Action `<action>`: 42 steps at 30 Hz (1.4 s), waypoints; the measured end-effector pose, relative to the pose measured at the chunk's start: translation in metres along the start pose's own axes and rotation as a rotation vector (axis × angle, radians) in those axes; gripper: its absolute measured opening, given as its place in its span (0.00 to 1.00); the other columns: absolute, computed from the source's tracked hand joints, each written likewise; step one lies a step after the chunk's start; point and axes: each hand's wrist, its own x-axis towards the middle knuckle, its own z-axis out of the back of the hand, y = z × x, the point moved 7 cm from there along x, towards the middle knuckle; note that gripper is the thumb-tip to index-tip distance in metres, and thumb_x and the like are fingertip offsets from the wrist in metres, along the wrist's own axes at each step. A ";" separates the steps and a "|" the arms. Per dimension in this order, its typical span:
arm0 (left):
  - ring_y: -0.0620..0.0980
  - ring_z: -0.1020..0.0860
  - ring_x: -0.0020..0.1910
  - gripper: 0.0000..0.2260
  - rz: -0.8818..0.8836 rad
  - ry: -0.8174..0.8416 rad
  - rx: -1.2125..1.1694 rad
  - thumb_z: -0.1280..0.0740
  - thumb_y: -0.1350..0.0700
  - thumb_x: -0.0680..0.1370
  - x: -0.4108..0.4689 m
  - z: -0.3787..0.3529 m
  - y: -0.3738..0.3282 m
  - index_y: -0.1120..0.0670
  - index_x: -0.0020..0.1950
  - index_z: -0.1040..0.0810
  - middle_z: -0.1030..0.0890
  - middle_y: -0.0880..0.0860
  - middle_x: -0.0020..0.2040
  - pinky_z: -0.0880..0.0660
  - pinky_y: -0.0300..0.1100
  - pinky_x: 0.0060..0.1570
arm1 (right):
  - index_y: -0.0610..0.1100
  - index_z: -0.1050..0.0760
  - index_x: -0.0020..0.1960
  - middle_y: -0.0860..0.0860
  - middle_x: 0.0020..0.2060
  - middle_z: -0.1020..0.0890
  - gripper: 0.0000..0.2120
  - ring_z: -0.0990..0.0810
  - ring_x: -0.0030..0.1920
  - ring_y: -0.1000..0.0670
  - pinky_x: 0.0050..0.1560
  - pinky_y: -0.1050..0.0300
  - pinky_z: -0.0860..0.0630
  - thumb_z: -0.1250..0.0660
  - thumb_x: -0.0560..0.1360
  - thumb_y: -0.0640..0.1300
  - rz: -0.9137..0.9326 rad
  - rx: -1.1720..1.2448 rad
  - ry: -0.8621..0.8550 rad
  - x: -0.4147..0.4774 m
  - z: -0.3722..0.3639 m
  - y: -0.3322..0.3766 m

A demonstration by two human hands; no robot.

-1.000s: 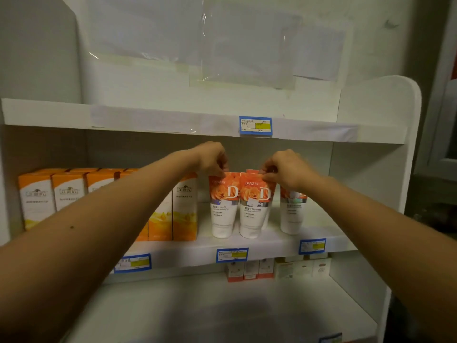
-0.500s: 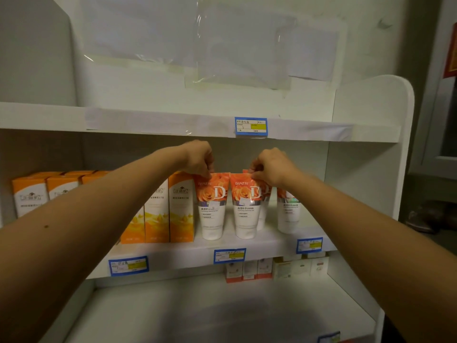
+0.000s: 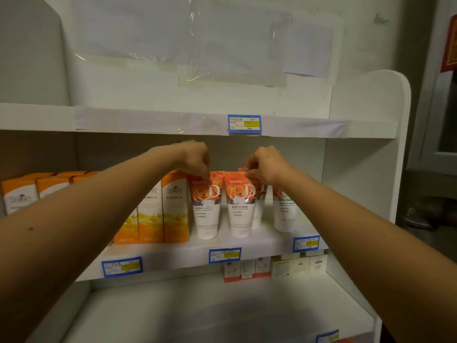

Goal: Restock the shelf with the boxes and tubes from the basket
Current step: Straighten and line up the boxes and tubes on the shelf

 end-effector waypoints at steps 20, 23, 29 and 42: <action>0.58 0.23 0.59 0.17 -0.054 -0.035 -0.257 0.44 0.56 0.81 0.036 -0.012 -0.070 0.63 0.61 0.24 0.21 0.61 0.60 0.28 0.50 0.61 | 0.45 0.24 0.63 0.46 0.62 0.21 0.15 0.22 0.59 0.44 0.61 0.48 0.25 0.36 0.76 0.43 -0.058 -0.127 0.020 -0.018 0.028 -0.083; 0.57 0.22 0.58 0.15 -0.037 -0.016 -0.281 0.40 0.56 0.79 0.042 -0.014 -0.077 0.63 0.60 0.22 0.20 0.61 0.59 0.26 0.49 0.61 | 0.45 0.22 0.60 0.46 0.60 0.20 0.14 0.21 0.57 0.45 0.59 0.49 0.24 0.34 0.75 0.43 -0.045 -0.135 0.007 -0.017 0.028 -0.086; 0.58 0.24 0.60 0.14 -0.013 -0.035 -0.243 0.37 0.59 0.78 0.048 -0.011 -0.090 0.64 0.61 0.24 0.22 0.60 0.57 0.28 0.46 0.61 | 0.44 0.20 0.57 0.44 0.56 0.18 0.12 0.19 0.54 0.44 0.57 0.48 0.22 0.33 0.74 0.42 -0.010 -0.157 -0.033 -0.011 0.026 -0.088; 0.53 0.24 0.49 0.11 -0.111 -0.049 -0.169 0.33 0.58 0.76 0.057 -0.011 -0.117 0.62 0.54 0.21 0.24 0.56 0.46 0.27 0.46 0.58 | 0.42 0.20 0.56 0.42 0.55 0.18 0.11 0.20 0.54 0.40 0.57 0.44 0.23 0.36 0.76 0.40 -0.034 -0.274 -0.009 -0.007 0.031 -0.104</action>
